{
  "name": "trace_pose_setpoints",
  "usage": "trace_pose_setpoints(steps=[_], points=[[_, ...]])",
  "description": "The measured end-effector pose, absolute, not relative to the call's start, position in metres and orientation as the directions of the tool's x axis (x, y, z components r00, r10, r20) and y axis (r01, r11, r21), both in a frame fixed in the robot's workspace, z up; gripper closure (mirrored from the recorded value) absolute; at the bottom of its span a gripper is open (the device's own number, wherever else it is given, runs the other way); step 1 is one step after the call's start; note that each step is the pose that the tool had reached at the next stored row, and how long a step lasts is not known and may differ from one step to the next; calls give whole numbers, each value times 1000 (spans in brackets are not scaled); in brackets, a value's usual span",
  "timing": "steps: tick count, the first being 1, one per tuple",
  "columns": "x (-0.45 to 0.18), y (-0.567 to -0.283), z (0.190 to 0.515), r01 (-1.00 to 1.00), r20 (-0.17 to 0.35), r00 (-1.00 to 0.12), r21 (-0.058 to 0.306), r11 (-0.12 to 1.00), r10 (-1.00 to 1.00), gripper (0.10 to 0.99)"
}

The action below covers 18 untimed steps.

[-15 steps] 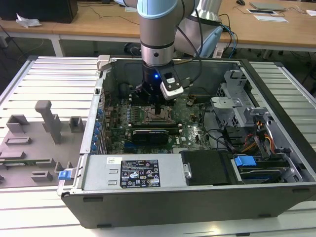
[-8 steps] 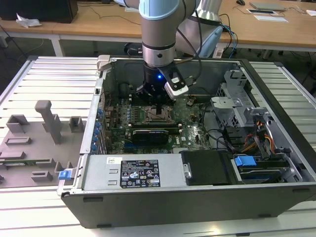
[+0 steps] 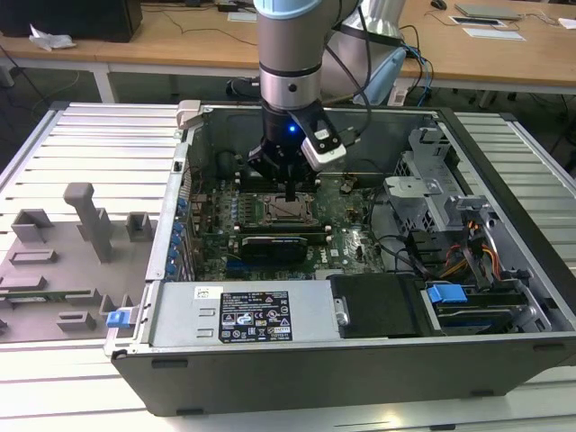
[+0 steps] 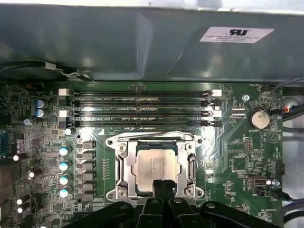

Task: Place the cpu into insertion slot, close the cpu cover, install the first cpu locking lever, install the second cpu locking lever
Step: 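Install the first cpu locking lever, then install the second cpu locking lever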

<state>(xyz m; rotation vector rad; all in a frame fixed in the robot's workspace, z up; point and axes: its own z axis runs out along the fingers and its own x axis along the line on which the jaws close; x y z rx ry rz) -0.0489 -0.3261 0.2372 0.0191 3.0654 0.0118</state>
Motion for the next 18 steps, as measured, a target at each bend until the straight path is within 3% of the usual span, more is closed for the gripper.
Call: trace_pose_setpoints(steps=[18], points=[[-49, -327, 239, 12, -76, -997, 8, 1000, 12, 980]])
